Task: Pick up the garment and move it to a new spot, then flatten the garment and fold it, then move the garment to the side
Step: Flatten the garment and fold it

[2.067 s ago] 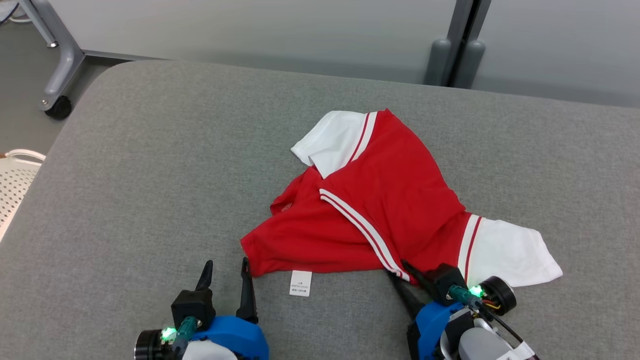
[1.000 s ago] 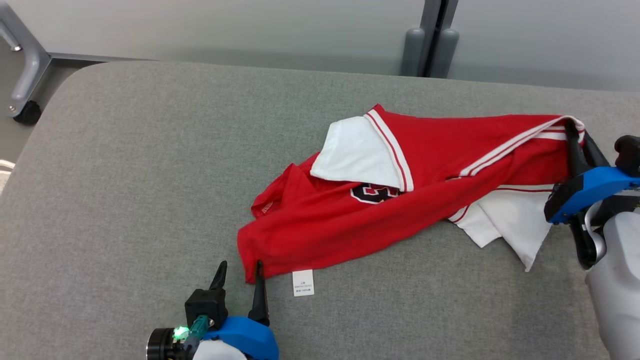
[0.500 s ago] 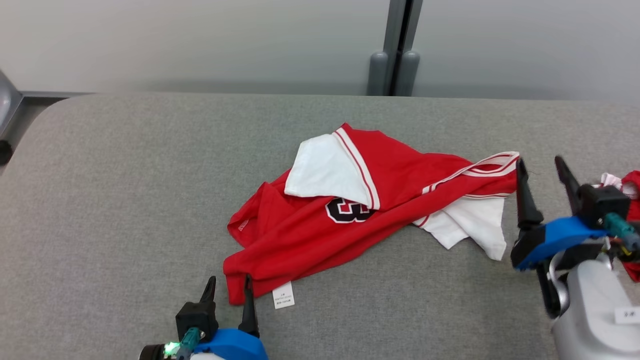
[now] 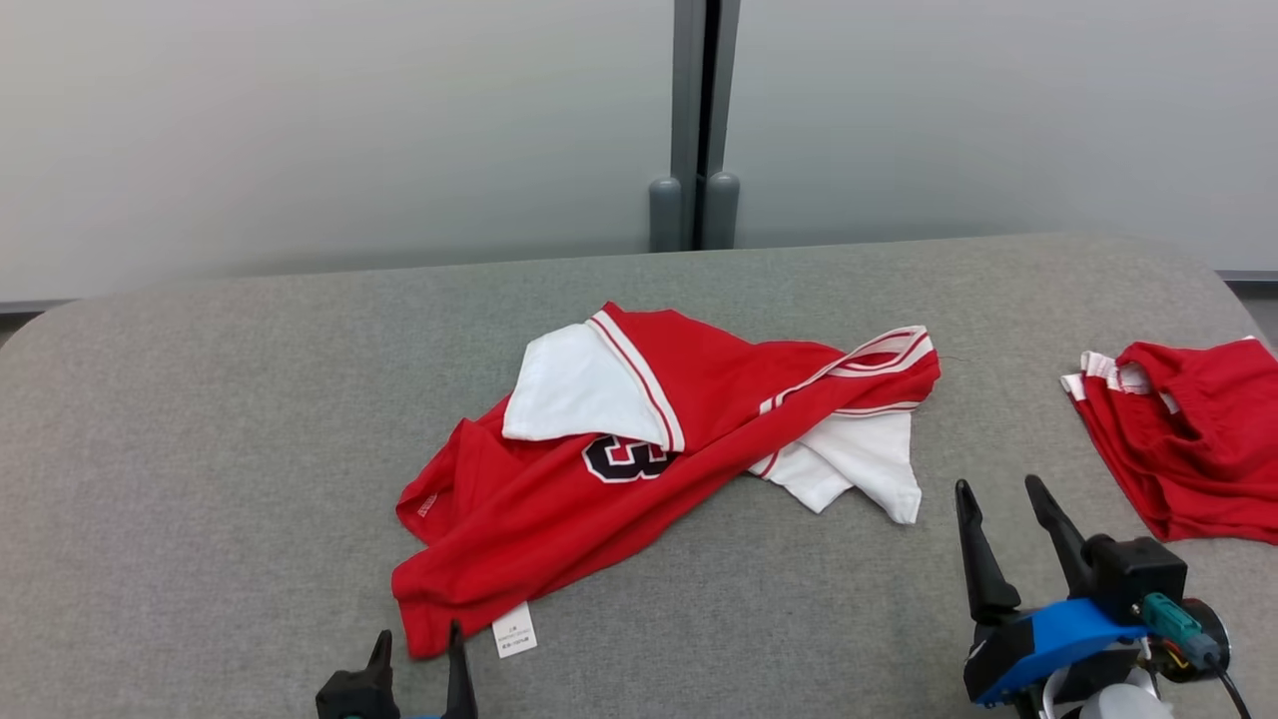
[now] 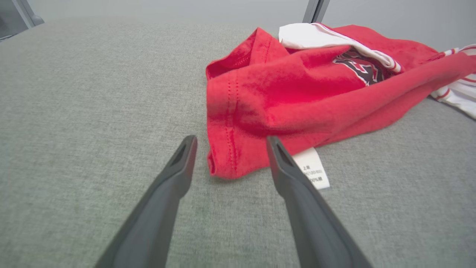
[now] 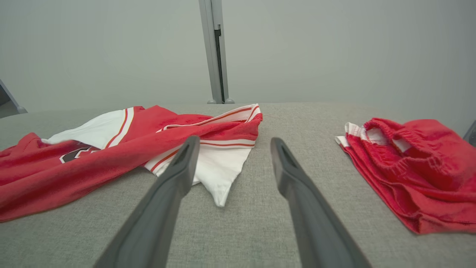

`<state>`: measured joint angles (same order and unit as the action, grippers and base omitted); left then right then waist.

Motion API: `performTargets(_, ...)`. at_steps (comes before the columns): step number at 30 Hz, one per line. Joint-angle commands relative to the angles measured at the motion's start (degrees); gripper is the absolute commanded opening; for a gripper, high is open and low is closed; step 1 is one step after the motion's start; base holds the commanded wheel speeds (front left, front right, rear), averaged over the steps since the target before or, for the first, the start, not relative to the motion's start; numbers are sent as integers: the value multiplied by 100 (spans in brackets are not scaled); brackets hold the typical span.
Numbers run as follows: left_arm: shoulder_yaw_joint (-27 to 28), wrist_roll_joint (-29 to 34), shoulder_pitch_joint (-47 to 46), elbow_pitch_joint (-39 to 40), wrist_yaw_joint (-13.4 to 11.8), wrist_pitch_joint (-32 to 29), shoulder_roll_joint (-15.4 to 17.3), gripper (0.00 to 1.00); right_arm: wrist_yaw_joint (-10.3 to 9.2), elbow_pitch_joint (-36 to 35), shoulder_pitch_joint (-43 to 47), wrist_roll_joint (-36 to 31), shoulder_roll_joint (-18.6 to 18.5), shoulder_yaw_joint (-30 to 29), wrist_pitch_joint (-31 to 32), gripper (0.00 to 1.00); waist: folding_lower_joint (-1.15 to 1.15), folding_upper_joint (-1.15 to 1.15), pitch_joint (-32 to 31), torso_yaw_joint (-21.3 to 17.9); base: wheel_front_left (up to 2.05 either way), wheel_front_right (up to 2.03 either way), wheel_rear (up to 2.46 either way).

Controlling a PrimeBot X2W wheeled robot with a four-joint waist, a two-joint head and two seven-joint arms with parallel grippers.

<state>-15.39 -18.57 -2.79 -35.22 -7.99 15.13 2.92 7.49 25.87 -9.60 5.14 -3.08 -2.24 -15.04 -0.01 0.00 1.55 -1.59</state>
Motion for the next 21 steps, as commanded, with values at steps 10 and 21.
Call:
performTargets(10,195,-158,-32,-81,52,2,-3,100,1,-33,108,281,13,145,-16,100,1,0,94,-121,0,0,0)
performTargets(21,181,-203,-605,-127,361,2,-5,87,1,-5,-110,382,12,276,-16,100,1,0,468,-145,0,0,0)
